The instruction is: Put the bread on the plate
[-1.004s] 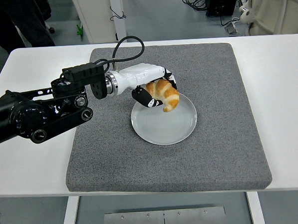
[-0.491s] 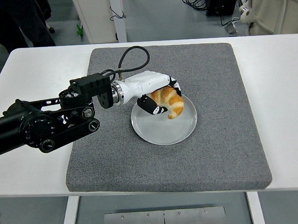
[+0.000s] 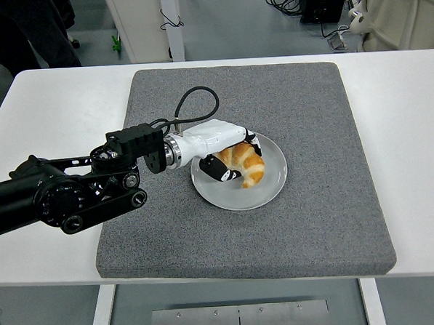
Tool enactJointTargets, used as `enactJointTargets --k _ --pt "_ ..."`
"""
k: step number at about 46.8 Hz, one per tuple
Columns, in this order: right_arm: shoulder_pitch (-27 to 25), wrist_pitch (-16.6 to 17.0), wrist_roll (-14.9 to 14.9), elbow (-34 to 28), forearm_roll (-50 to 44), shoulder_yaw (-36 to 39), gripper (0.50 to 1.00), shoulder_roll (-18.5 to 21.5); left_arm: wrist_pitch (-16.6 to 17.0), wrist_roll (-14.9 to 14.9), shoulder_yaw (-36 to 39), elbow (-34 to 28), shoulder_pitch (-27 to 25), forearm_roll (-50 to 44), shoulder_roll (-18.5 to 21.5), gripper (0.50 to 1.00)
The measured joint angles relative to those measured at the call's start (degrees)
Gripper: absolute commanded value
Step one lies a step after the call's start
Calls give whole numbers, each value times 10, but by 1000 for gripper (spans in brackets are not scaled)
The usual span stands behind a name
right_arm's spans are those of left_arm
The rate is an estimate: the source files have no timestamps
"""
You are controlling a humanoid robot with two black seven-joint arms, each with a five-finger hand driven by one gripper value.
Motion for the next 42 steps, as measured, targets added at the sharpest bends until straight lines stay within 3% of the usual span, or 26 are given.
enactJointTargets --k 42 --pt "0 0 0 0 0 0 1000 0 1 0 6 11 9 0 -4 500"
